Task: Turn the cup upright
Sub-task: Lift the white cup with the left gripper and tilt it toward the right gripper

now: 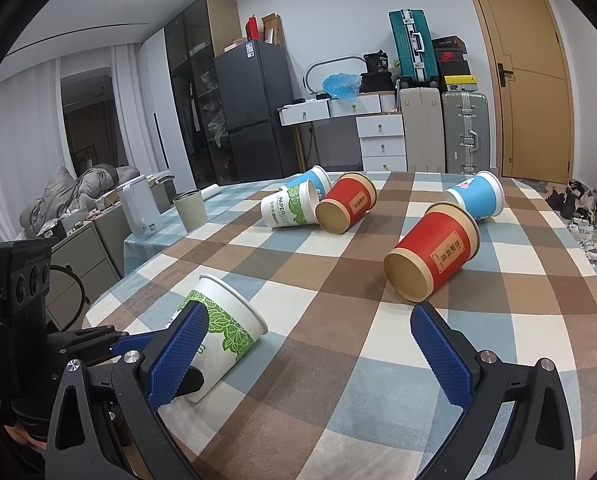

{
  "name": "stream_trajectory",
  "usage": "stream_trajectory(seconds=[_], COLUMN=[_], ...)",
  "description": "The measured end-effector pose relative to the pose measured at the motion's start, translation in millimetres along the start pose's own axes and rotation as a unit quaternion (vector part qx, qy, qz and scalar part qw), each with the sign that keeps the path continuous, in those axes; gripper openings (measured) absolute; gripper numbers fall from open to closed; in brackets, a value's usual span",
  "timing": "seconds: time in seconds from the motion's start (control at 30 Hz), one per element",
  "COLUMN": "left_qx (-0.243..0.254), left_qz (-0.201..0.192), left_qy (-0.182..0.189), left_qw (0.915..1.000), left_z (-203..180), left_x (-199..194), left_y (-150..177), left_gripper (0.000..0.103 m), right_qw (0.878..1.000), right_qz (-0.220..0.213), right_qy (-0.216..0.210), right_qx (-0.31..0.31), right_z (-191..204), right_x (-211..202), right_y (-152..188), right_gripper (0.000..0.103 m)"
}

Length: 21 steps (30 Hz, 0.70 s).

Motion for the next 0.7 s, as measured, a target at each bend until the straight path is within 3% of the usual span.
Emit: stream_trajectory(seconds=[0.13, 0.2, 0.27, 0.4, 0.53, 0.7], left_qx=[0.007, 0.015, 0.020, 0.028, 0.028, 0.028], left_qz=[0.003, 0.001, -0.008, -0.023, -0.041, -0.062], left_qy=[0.000, -0.003, -0.006, -0.001, -0.002, -0.011], left_qw=[1.0000, 0.9999, 0.9998, 0.9993, 0.9988, 0.9976], left_z=[1, 3, 5, 8, 14, 23], left_x=[1, 2, 0, -5, -12, -20], left_y=[-1, -3, -6, -12, -20, -31], left_gripper=[0.057, 0.064, 0.080, 0.085, 0.102, 0.102], right_qw=[1.000, 1.000, 1.000, 1.000, 1.000, 1.000], right_qz=[0.000, -0.001, 0.000, -0.002, 0.000, 0.008], right_qy=[0.000, 0.000, 0.000, -0.002, -0.003, -0.005], right_qx=[0.002, 0.002, 0.003, 0.008, 0.010, 0.020], right_z=[0, 0, 0, -1, 0, 1], right_x=[0, -1, -1, -2, -3, -1], right_y=[0, 0, 0, 0, -1, -1], right_gripper=[0.103, 0.103, 0.103, 0.103, 0.103, 0.103])
Point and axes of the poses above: each gripper's, at about its wrist camera, not at the fingertips, and x roughly the way its jaws point, z to its left, y to its underside, the point moved 5 cm from there along x, roughly the way its jaws point, and after that the axes turned 13 degrees about -z, right-handed, at the moved point
